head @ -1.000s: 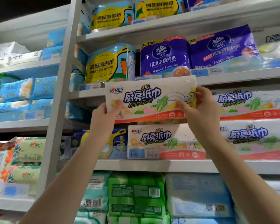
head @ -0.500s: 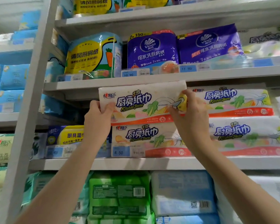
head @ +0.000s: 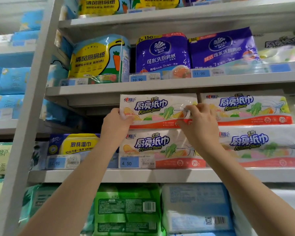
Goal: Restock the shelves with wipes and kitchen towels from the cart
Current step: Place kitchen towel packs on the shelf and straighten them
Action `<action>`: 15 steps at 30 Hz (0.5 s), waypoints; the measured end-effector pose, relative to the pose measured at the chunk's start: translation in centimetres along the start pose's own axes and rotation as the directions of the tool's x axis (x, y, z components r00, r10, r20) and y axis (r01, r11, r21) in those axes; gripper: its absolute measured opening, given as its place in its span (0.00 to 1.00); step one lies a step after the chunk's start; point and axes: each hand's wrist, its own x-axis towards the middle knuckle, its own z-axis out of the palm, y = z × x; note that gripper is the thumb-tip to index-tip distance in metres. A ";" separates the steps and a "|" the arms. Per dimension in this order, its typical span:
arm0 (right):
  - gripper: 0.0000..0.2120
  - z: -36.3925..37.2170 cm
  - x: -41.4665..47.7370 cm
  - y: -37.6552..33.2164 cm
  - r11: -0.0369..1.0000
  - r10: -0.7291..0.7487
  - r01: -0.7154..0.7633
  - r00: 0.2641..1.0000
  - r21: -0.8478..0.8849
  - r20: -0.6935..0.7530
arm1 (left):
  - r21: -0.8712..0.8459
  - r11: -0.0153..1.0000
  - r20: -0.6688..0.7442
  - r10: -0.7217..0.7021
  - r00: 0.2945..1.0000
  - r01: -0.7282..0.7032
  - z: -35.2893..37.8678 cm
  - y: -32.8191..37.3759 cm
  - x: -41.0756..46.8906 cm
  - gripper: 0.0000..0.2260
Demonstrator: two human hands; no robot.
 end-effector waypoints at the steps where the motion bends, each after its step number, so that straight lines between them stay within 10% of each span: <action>1: 0.22 0.3 -0.1 0.1 1.000 0.009 -0.009 1.000 -0.009 0.014 | -0.003 1.000 -0.002 -0.003 1.000 0.003 0.3 0.0 -0.1 0.17; 15: 0.19 1.6 -1.5 0.1 1.000 0.020 -0.019 0.997 0.011 -0.074 | 0.053 0.999 -0.030 -0.007 1.000 0.009 1.9 -1.0 -0.1 0.17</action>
